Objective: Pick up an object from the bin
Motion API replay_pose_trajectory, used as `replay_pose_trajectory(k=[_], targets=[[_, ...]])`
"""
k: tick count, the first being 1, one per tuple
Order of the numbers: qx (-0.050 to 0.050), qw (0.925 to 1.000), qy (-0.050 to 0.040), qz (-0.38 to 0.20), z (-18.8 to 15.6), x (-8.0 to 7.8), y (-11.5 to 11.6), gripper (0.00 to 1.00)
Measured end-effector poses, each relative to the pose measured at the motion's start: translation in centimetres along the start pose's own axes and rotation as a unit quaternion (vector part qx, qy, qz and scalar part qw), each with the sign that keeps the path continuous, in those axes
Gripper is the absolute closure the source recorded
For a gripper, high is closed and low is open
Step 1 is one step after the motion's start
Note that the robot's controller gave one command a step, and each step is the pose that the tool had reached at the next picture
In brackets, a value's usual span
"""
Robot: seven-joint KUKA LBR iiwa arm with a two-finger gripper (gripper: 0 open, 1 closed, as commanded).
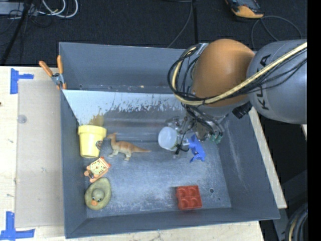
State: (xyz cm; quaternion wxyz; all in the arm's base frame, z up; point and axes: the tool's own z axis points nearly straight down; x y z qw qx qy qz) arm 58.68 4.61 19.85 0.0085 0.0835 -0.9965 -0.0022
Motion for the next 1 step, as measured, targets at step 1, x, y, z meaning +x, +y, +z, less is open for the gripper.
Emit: replay_pose_trajectory(k=[1], targets=[[0.000,1.0000,-0.0045,0.003,-13.39,0.33,1.08,1.00]])
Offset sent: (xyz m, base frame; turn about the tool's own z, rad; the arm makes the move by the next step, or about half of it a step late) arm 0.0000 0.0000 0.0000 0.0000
